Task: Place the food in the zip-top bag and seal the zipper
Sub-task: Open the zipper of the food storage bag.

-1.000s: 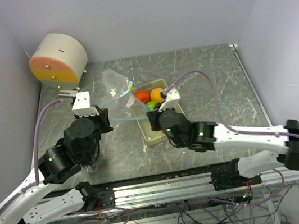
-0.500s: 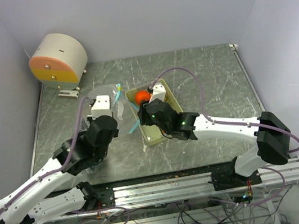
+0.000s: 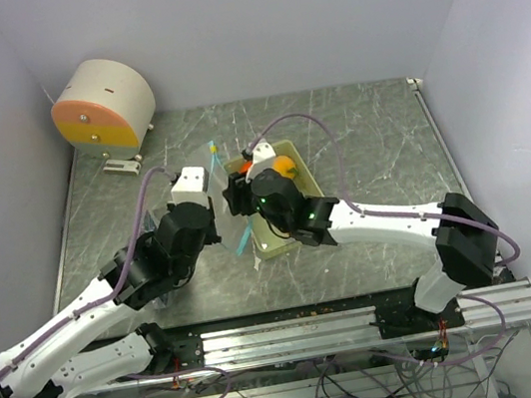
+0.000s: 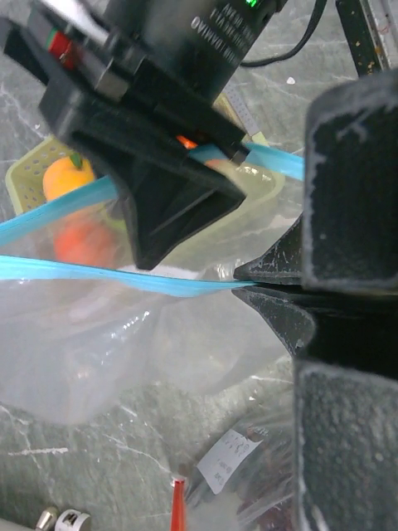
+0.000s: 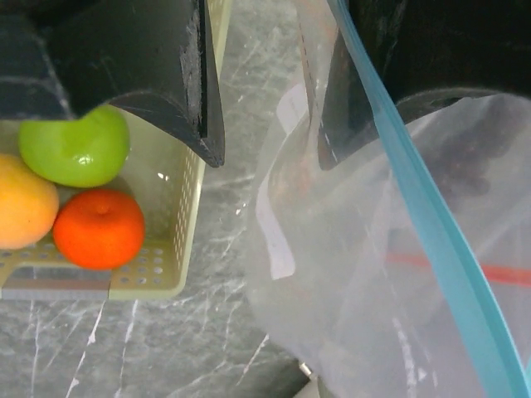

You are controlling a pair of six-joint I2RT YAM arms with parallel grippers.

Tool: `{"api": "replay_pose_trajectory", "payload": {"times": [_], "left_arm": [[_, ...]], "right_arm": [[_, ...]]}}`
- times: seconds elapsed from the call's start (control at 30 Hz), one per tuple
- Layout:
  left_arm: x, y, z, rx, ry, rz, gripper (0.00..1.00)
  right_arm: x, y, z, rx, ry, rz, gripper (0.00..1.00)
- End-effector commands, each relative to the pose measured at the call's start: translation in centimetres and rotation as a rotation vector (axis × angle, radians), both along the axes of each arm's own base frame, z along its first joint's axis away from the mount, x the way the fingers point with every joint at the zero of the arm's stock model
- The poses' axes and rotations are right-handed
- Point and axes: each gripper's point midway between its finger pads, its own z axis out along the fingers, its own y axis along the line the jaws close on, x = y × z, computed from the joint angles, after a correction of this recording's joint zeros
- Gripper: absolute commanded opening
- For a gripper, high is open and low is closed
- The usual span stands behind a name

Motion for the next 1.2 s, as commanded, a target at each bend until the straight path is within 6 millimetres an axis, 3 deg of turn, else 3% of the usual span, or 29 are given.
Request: {"api": "replay_pose_trajectory", "payload": {"times": [0.0, 0.1, 0.13, 0.23, 0.33, 0.43, 0.53, 0.6, 0.7, 0.8, 0.97, 1.0, 1.07, 1.17], "left_arm": [[-0.5, -0.5, 0.7, -0.053, -0.005, -0.04, 0.07], [-0.5, 2.0, 0.9, 0.002, -0.003, 0.052, 0.07], [-0.6, 5.7, 1.3, 0.096, -0.012, 0.193, 0.07], [-1.2, 10.3, 3.0, 0.184, -0.051, 0.357, 0.07], [-1.7, 12.8, 4.5, 0.215, -0.096, 0.449, 0.07], [-1.9, 14.0, 5.3, 0.236, -0.119, 0.49, 0.07], [-1.7, 13.6, 5.3, 0.248, -0.121, 0.476, 0.07], [-1.1, 12.6, 4.8, 0.252, -0.123, 0.447, 0.07], [-0.1, 10.4, 2.5, 0.246, -0.109, 0.4, 0.07], [0.9, 8.1, 0.2, 0.265, -0.082, 0.36, 0.07], [2.1, 6.9, -2.3, 0.397, -0.037, 0.392, 0.07], [2.3, 6.7, -2.5, 0.415, -0.032, 0.397, 0.07], [2.7, 6.1, -2.7, 0.421, -0.032, 0.398, 0.07], [3.0, 5.5, -2.6, 0.389, -0.047, 0.382, 0.07]], "right_arm": [[2.2, -0.4, 2.0, 0.008, -0.052, -0.116, 0.48], [4.1, -5.4, 0.4, -0.075, -0.013, -0.402, 0.46], [5.2, -9.0, -1.5, -0.119, 0.056, -0.518, 0.42], [5.8, -11.4, -3.2, -0.1, 0.13, -0.515, 0.36], [5.4, -11.3, -4.0, -0.051, 0.154, -0.445, 0.33], [4.6, -7.8, -3.8, -0.015, 0.149, -0.235, 0.35], [2.0, -1.7, -2.1, 0.076, 0.128, 0.136, 0.41], [0.7, 0.7, -1.2, 0.119, 0.12, 0.258, 0.42], [-0.2, 2.7, -0.8, 0.127, 0.096, 0.325, 0.46], [0.2, 2.7, -0.7, 0.111, 0.092, 0.301, 0.48], [0.3, 0.5, 1.0, 0.08, 0.034, 0.243, 0.55], [0.2, -0.3, 1.9, 0.077, 0.012, 0.227, 0.62], [-0.1, -1.7, 3.3, 0.072, -0.02, 0.204, 0.86], [-0.8, -3.2, 5.4, 0.046, -0.056, 0.2, 0.9]]}}
